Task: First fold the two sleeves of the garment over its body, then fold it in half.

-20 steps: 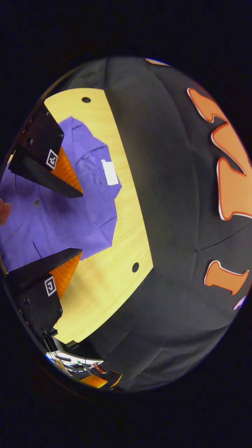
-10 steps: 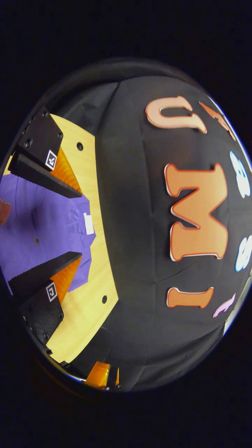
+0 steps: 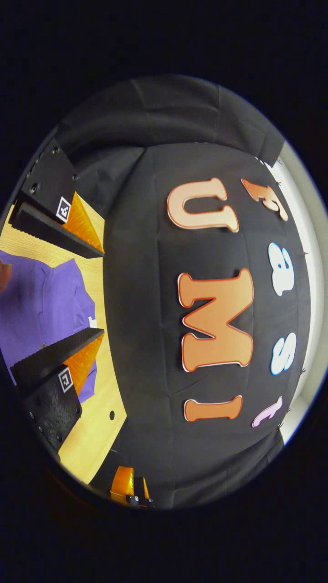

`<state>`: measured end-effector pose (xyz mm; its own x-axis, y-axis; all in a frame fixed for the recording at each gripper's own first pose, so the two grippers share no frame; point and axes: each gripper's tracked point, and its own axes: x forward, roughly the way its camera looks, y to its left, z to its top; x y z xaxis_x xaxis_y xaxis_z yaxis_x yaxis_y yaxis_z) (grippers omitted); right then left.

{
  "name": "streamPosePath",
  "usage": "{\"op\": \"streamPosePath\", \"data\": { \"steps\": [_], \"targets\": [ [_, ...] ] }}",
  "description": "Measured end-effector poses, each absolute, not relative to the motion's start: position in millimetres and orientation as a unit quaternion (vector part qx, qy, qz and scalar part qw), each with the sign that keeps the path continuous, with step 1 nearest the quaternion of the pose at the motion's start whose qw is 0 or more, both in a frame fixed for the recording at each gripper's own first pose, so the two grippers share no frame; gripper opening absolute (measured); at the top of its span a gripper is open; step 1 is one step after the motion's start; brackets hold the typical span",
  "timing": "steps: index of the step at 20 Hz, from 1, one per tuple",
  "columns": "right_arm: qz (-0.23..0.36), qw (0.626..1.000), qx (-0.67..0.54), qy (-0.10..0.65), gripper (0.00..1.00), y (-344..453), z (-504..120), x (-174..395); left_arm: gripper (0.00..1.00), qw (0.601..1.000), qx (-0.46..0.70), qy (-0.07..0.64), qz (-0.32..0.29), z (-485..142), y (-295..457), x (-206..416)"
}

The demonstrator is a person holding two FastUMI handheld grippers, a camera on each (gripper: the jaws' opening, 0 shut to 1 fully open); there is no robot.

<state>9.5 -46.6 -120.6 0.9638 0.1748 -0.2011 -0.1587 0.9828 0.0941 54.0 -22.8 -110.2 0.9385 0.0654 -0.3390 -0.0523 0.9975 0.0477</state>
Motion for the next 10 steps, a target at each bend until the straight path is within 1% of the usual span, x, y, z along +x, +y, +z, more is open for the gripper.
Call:
{"op": "streamPosePath", "data": {
  "steps": [2, 3, 4, 6, 10],
  "targets": [
    [0.086, 0.987, 0.018, 0.137, 0.95, -47, -145, 3, 0.99, 0.981, 0.029, 0.185, 0.045, -123, -7, 35],
    [0.087, 0.984, 0.011, 0.155, 0.95, -47, -160, 1, 1.0, 0.978, 0.035, 0.198, 0.05, -131, 0, 25],
    [0.093, 0.979, 0.007, 0.18, 0.95, -45, -176, -5, 0.99, 0.974, 0.038, 0.216, 0.05, -142, 5, 14],
    [0.112, 0.967, 0.009, 0.227, 0.95, -40, -211, -18, 0.99, 0.966, 0.036, 0.252, 0.046, -165, 8, -4],
    [0.112, 0.948, -0.003, 0.297, 0.95, -44, -267, -35, 0.99, 0.946, 0.037, 0.319, 0.031, -204, 13, -35]
  ]
}}
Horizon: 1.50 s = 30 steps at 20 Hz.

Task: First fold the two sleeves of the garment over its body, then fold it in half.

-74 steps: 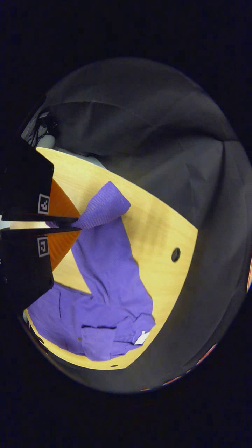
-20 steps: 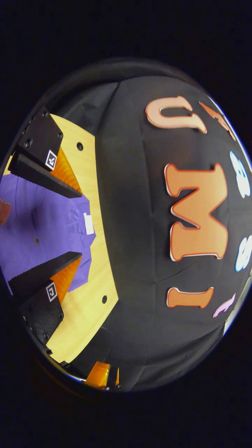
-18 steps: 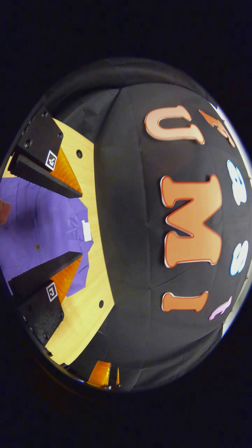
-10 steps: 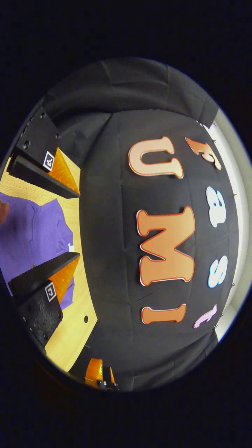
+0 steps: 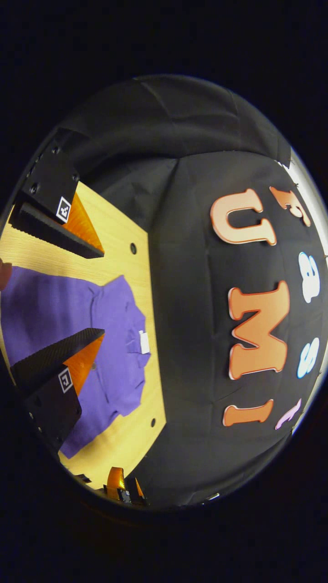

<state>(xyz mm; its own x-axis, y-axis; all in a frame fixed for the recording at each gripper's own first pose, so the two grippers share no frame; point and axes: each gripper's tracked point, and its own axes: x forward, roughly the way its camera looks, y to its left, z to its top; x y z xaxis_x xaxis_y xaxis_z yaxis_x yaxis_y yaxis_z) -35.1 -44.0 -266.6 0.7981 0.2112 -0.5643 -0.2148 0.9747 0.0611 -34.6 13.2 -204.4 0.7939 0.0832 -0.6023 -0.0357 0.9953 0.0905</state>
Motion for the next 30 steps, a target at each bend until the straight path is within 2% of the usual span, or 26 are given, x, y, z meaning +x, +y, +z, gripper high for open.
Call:
{"op": "streamPosePath", "data": {
  "steps": [8, 17, 24, 30],
  "targets": [
    [0.111, 0.906, 0.002, 0.408, 0.96, -46, -347, -78, 0.99, 0.892, 0.036, 0.45, 0.027, -286, 28, -97],
    [0.109, 0.861, 0.006, 0.497, 0.96, -47, -403, -104, 1.0, 0.826, 0.034, 0.562, 0.028, -353, 40, -158],
    [0.112, 0.842, -0.007, 0.527, 0.96, -44, -418, -113, 1.0, 0.772, 0.002, 0.636, 0.016, -389, 34, -195],
    [0.118, 0.824, -0.021, 0.554, 0.98, -39, -421, -126, 0.97, 0.739, -0.032, 0.673, -0.002, -396, 31, -193]
  ]
}}
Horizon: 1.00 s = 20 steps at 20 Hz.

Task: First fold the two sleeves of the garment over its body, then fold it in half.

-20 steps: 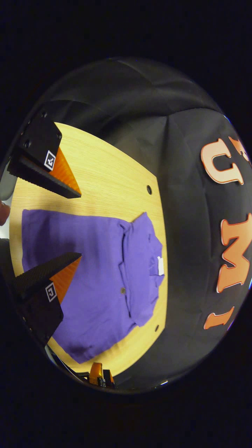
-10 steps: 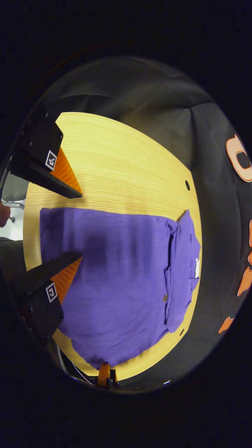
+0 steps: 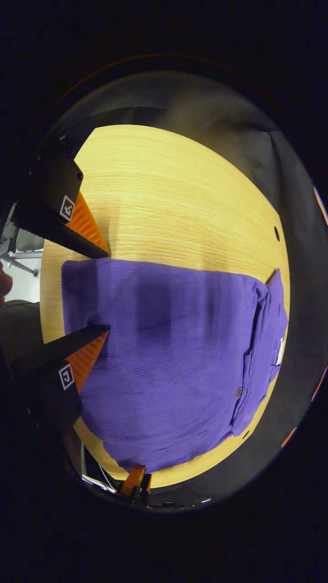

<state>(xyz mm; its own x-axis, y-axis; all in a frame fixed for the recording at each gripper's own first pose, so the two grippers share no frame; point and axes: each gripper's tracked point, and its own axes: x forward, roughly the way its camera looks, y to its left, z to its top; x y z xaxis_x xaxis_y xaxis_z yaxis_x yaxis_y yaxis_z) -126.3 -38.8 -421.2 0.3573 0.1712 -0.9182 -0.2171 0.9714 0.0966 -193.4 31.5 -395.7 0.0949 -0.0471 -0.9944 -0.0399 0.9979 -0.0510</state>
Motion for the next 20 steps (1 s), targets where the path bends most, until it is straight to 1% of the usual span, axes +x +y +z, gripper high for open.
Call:
{"op": "streamPosePath", "data": {
  "steps": [1, 3, 4, 5, 6, 7, 8, 10, 11, 12, 13, 16, 20],
  "targets": [
    [0.12, 0.82, -0.022, 0.559, 0.95, -37, -422, -128, 0.97, 0.729, -0.034, 0.683, -0.002, -396, 33, -196],
    [0.123, 0.814, -0.022, 0.567, 0.81, -34, -419, -127, 0.96, 0.707, -0.027, 0.706, -0.011, -397, 31, -193],
    [0.124, 0.811, -0.017, 0.571, 0.64, -31, -420, -126, 0.94, 0.699, -0.027, 0.714, -0.011, -398, 29, -191],
    [0.122, 0.81, -0.017, 0.573, 0.56, -30, -419, -126, 0.93, 0.694, -0.028, 0.72, -0.012, -400, 29, -187],
    [0.123, 0.808, -0.015, 0.576, 0.4, -29, -419, -124, 0.82, 0.689, -0.03, 0.724, -0.012, -401, 28, -183],
    [0.122, 0.808, -0.008, 0.576, 0.34, -28, -418, -122, 0.7, 0.684, -0.032, 0.729, -0.016, -403, 24, -179],
    [0.119, 0.806, 0.001, 0.579, 0.23, -26, -416, -121, 0.59, 0.684, -0.035, 0.728, -0.024, -404, 20, -173],
    [0.107, 0.806, 0.014, 0.582, 0.09, -23, -417, -120, 0.21, 0.677, -0.041, 0.734, -0.03, -410, 10, -162],
    [0.107, 0.806, 0.015, 0.582, 0.07, -21, -416, -121, 0.16, 0.673, -0.04, 0.738, -0.036, -408, 4, -165],
    [0.105, 0.804, 0.026, 0.585, 0.05, -17, -415, -122, 0.14, 0.667, -0.054, 0.743, -0.031, -409, 5, -163],
    [0.105, 0.802, 0.044, 0.587, 0.05, -13, -411, -122, 0.08, 0.665, -0.057, 0.744, -0.038, -405, 4, -165],
    [0.102, 0.805, 0.097, 0.577, 0.04, -2, -392, -115, 0.08, 0.674, -0.056, 0.734, -0.053, -395, 4, -139],
    [0.086, 0.819, 0.089, 0.56, 0.04, -7, -366, -101, 0.08, 0.694, -0.073, 0.712, -0.082, -375, 0, -107]
  ]
}}
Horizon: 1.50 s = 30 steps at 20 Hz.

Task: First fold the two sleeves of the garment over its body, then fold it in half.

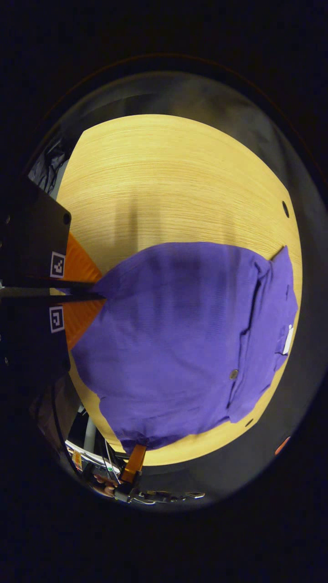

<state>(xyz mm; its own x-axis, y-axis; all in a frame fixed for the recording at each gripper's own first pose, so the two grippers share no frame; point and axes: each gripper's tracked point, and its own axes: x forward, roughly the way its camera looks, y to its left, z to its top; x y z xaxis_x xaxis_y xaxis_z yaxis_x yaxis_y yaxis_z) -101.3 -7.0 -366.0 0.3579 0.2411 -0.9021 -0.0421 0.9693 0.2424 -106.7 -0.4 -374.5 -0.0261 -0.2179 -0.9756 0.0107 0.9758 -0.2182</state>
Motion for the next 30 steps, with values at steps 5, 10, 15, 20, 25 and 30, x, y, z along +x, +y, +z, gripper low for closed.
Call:
{"op": "streamPosePath", "data": {
  "steps": [5, 10, 15, 20, 25, 30],
  "targets": [
    [0.073, 0.845, 0.078, 0.524, 0.03, 1, -323, -72, 0.08, 0.715, -0.054, 0.686, -0.125, -352, 0, -65],
    [0.044, 0.821, 0.012, 0.569, 0.1, -15, -356, -107, 0.08, 0.709, -0.037, 0.687, -0.156, -357, 1, -59],
    [0.061, 0.799, -0.017, 0.599, 0.7, -27, -400, -127, 0.08, 0.703, -0.043, 0.694, -0.15, -360, 4, -63],
    [0.067, 0.788, -0.024, 0.612, 0.96, -38, -416, -124, 0.08, 0.7, -0.056, 0.702, -0.119, -362, 6, -74],
    [0.063, 0.774, 0.011, 0.63, 0.89, -35, -416, -129, 0.08, 0.696, -0.071, 0.708, -0.098, -366, 7, -78],
    [0.07, 0.777, 0.055, 0.624, 0.04, -9, -412, -115, 0.08, 0.693, -0.084, 0.71, -0.097, -368, 1, -78]
  ]
}}
